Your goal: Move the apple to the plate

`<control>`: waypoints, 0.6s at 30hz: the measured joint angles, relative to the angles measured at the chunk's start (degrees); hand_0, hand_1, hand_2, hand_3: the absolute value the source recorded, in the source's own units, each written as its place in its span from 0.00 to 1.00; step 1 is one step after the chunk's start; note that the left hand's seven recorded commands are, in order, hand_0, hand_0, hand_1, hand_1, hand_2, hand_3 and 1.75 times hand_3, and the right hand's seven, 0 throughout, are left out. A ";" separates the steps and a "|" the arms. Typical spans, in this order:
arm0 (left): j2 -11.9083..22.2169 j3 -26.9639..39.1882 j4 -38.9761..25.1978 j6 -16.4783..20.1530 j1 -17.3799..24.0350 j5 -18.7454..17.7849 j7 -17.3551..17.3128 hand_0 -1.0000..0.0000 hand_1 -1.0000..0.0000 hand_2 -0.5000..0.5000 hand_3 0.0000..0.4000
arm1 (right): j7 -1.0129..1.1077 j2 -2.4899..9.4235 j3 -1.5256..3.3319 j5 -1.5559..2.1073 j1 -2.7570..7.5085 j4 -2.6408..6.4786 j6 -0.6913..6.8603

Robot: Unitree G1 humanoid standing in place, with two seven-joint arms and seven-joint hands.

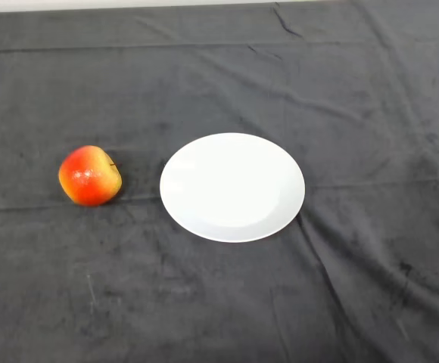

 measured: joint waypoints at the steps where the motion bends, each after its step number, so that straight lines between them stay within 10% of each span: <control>1: 0.00 0.00 0.00 0.01 0.00 0.00 0.00 1.00 1.00 0.50 0.00 | 0.00 0.00 0.00 0.00 0.00 0.00 0.00; 18: 0.01 0.07 -2.13 -0.46 -0.04 -0.12 -2.18 1.00 1.00 0.50 0.00 | -0.02 0.00 0.01 0.00 0.00 0.00 -0.03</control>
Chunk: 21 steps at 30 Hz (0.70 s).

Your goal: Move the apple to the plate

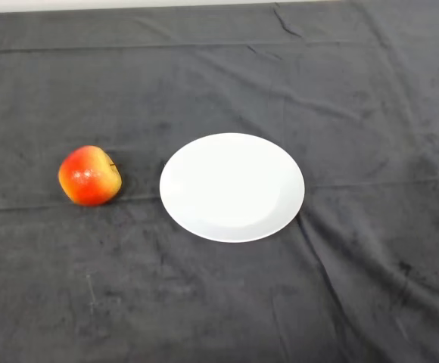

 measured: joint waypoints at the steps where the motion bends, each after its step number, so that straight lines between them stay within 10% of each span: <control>1: 0.00 0.00 0.00 -0.34 -0.01 -0.01 -0.19 1.00 1.00 0.50 0.00 | 0.00 0.00 0.00 0.00 0.00 0.00 0.00; 21: 0.00 -0.69 -0.06 -2.30 -4.99 0.30 -4.17 1.00 1.00 0.50 0.00 | -0.14 0.00 0.01 0.00 0.00 0.05 -0.35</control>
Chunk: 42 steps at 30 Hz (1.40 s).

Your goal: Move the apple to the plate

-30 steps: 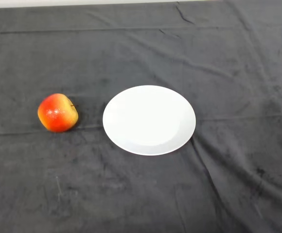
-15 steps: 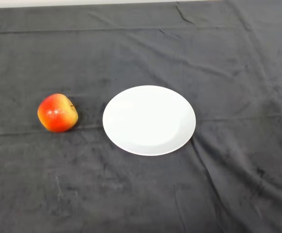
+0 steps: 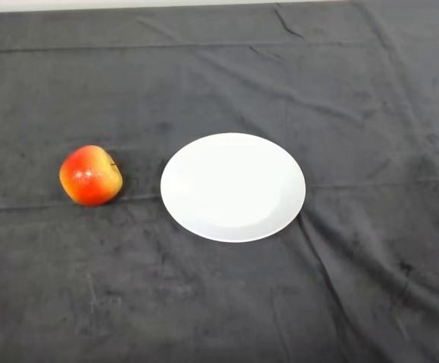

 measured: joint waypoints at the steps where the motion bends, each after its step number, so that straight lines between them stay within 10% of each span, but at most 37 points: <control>1: 0.00 -0.21 0.00 -0.18 -0.79 0.04 -0.19 1.00 1.00 0.50 0.00 | 0.00 0.00 0.00 0.00 0.00 0.00 -0.08; 42: -10.28 -15.97 -0.03 -8.68 -11.13 10.72 -10.61 1.00 1.00 0.50 0.00 | -0.11 0.02 0.02 0.00 0.00 0.10 -0.10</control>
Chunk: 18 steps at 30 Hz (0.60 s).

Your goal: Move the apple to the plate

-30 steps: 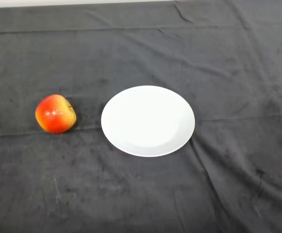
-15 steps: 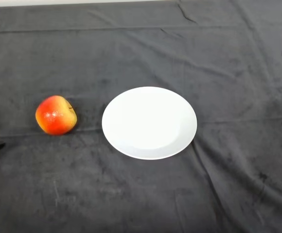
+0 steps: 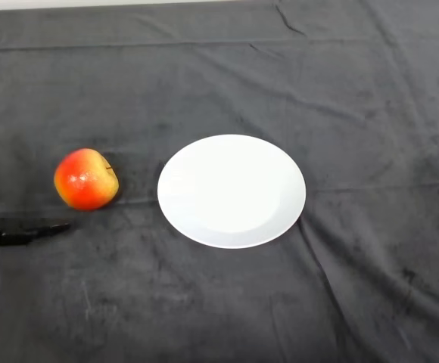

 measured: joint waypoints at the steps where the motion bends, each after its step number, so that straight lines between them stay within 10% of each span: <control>1: -0.16 -0.26 0.00 -0.07 -0.39 0.10 -0.41 1.00 1.00 0.50 0.00 | 0.00 0.00 0.00 0.00 0.00 0.00 0.00; 18: -3.54 -3.83 0.04 -2.09 -2.51 0.55 -4.06 1.00 1.00 0.50 0.00 | -0.02 0.00 0.00 0.01 0.00 0.00 0.00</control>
